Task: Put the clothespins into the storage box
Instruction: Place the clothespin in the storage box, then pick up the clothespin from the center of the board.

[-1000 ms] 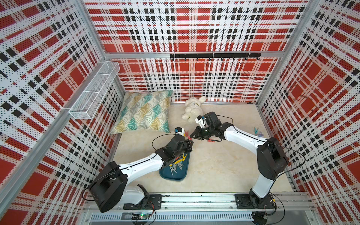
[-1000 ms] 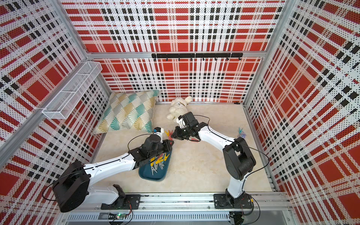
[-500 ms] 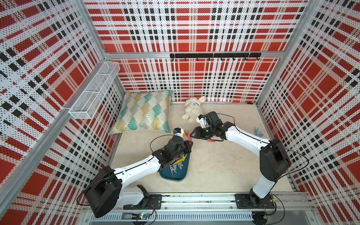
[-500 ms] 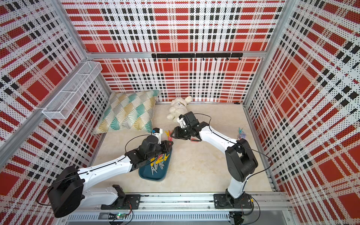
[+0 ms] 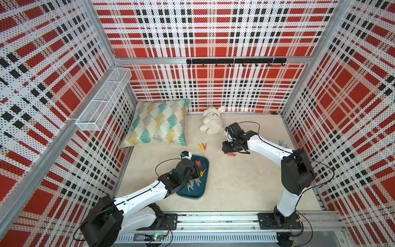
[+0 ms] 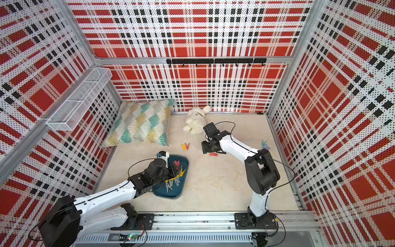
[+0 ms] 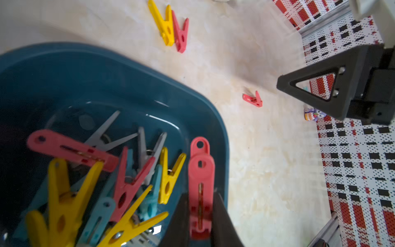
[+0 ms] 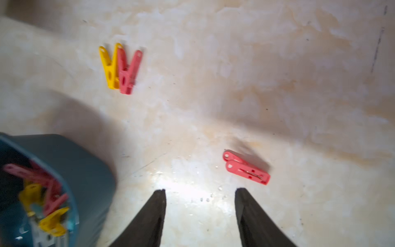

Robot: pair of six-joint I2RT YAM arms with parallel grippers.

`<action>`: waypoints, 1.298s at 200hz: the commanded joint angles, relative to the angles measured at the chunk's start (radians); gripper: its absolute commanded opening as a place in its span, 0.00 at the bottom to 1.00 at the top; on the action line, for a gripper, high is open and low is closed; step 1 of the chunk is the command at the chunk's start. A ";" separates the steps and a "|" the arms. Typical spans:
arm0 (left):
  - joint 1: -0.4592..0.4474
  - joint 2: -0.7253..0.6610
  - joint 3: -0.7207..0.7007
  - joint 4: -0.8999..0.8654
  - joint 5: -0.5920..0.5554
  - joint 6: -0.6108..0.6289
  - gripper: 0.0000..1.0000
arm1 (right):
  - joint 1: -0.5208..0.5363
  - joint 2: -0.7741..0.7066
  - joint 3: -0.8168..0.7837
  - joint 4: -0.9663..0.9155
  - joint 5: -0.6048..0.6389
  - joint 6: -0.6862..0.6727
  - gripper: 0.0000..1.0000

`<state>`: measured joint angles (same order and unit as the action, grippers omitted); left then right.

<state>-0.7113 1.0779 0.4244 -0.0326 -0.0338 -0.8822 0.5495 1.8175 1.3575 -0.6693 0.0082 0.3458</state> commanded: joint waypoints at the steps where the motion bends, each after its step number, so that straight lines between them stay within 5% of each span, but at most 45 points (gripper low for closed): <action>1: 0.019 -0.035 -0.035 -0.032 0.014 -0.026 0.08 | 0.006 0.021 -0.022 -0.057 0.151 -0.083 0.60; 17: 0.024 -0.049 -0.053 -0.039 0.014 -0.030 0.13 | 0.006 0.037 -0.037 -0.057 0.190 -0.098 0.60; 45: 0.027 -0.059 -0.062 -0.057 0.007 -0.031 0.41 | 0.007 0.080 -0.041 -0.058 0.235 -0.110 0.61; 63: 0.027 -0.065 -0.061 -0.059 0.003 -0.032 0.48 | 0.007 0.097 -0.039 -0.048 0.245 -0.114 0.61; 259: 0.033 -0.065 -0.058 -0.048 -0.005 -0.029 0.46 | -0.026 0.246 0.174 -0.067 0.216 -0.128 0.43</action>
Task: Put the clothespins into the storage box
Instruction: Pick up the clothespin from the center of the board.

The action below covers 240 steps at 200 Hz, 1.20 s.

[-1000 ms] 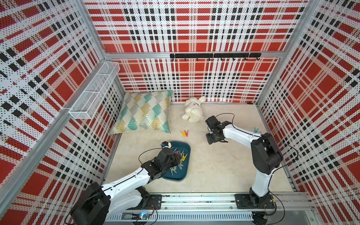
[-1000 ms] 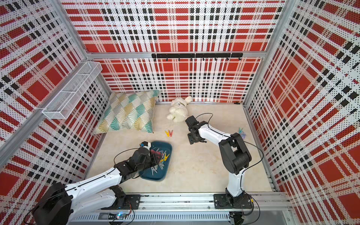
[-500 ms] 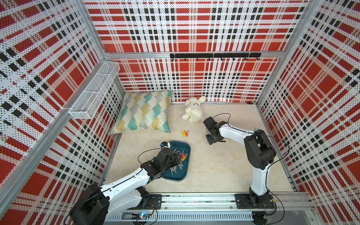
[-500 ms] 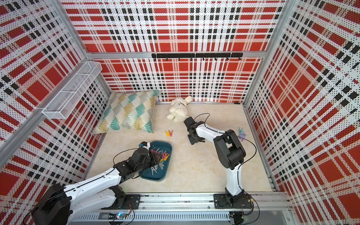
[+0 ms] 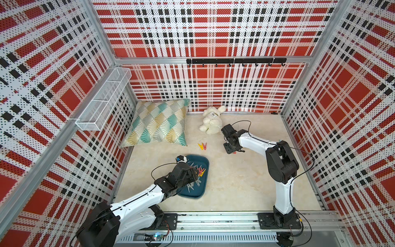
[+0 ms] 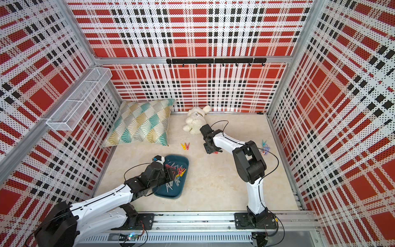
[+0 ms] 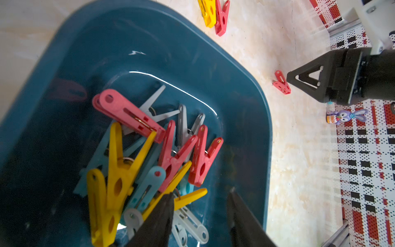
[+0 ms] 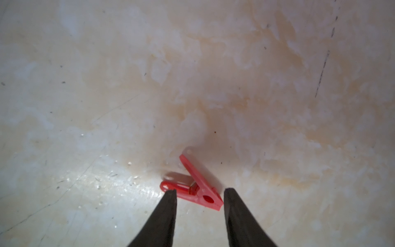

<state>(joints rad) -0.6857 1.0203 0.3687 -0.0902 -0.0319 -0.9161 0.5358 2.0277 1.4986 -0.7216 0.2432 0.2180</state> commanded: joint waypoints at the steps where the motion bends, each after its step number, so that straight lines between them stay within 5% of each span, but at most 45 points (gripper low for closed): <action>1: 0.008 -0.008 -0.003 0.010 -0.007 0.004 0.46 | -0.013 0.037 0.034 -0.015 -0.020 0.000 0.43; 71: 0.011 -0.011 0.001 0.012 -0.005 0.005 0.46 | -0.030 0.110 0.068 -0.012 -0.032 0.007 0.35; 158: 0.012 -0.021 0.049 0.015 -0.013 0.024 0.48 | -0.033 0.057 0.028 -0.001 -0.077 0.051 0.04; 240: 0.012 0.032 0.124 0.123 0.024 0.052 0.51 | -0.033 -0.090 -0.036 0.042 -0.276 0.159 0.00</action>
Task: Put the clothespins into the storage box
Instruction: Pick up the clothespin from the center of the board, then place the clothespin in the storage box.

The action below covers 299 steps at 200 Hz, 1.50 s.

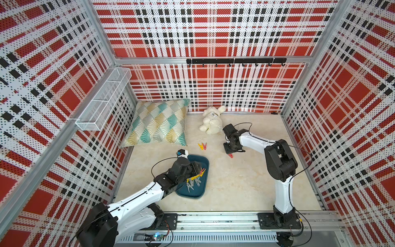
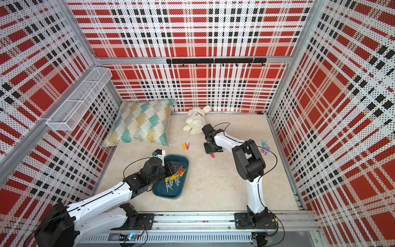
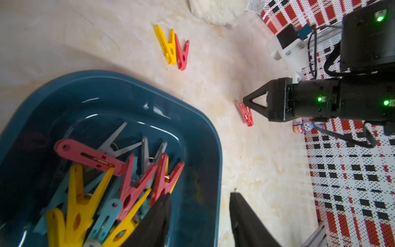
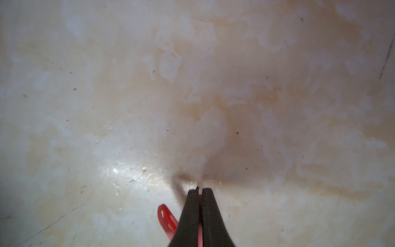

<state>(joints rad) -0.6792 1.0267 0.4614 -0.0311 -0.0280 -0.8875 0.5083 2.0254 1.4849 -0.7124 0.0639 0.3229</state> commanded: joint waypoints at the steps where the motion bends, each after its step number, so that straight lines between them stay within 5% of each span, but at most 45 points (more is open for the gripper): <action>1: 0.006 0.027 0.032 0.066 0.020 0.024 0.51 | -0.005 -0.089 -0.023 0.035 -0.099 0.057 0.00; 110: -0.006 0.150 0.079 0.234 0.084 0.013 0.52 | 0.064 -0.208 -0.112 0.272 -0.501 0.312 0.00; 221: -0.031 0.214 0.111 0.234 0.063 0.027 0.51 | 0.163 -0.207 -0.078 0.317 -0.567 0.385 0.00; 299: -0.031 0.223 0.119 0.238 0.056 0.029 0.37 | 0.168 -0.231 -0.101 0.345 -0.602 0.403 0.02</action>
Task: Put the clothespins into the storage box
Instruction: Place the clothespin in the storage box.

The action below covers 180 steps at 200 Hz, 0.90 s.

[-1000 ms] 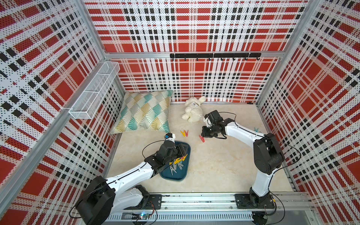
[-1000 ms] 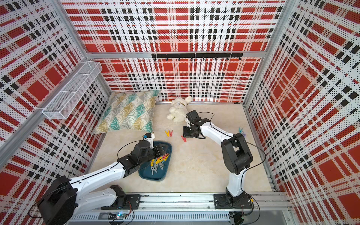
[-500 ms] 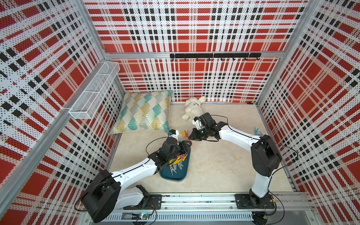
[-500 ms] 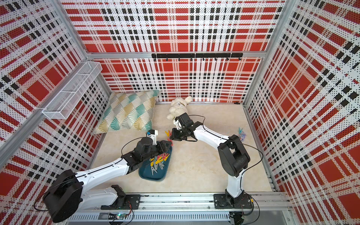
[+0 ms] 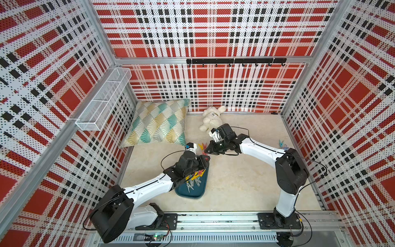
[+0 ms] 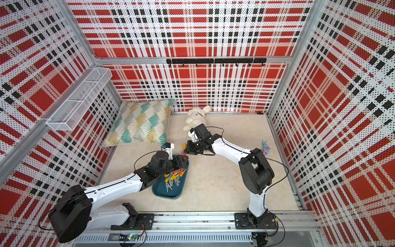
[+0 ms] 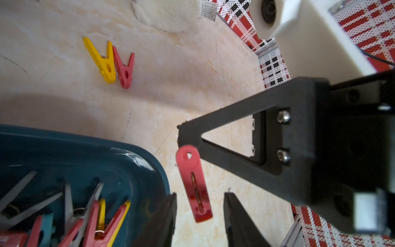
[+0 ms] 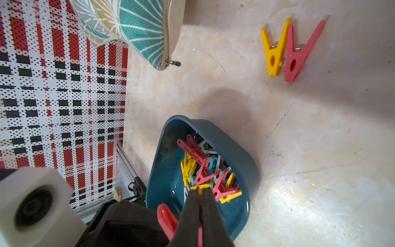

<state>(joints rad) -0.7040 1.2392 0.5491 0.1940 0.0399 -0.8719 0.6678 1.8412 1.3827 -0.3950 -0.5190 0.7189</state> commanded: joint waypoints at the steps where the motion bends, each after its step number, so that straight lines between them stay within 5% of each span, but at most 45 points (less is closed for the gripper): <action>1: -0.006 0.012 0.031 0.012 -0.012 0.013 0.36 | 0.009 -0.047 0.001 0.028 -0.020 0.007 0.02; 43: -0.006 0.001 0.029 0.006 -0.016 0.013 0.20 | 0.010 -0.051 0.005 0.022 -0.020 0.001 0.09; 77: -0.005 -0.026 0.020 -0.025 -0.028 0.016 0.12 | 0.009 -0.044 0.043 -0.014 0.022 -0.033 0.27; 103: -0.001 -0.052 0.006 -0.072 -0.036 0.018 0.10 | 0.009 -0.024 0.093 -0.056 0.086 -0.067 0.35; 180: 0.035 -0.192 -0.089 -0.255 -0.064 0.002 0.11 | 0.007 0.146 0.303 -0.200 0.287 -0.147 0.38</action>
<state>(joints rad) -0.6849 1.0885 0.4953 0.0269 0.0013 -0.8677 0.6720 1.9041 1.6215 -0.5056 -0.3489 0.6212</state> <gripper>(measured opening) 0.168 0.383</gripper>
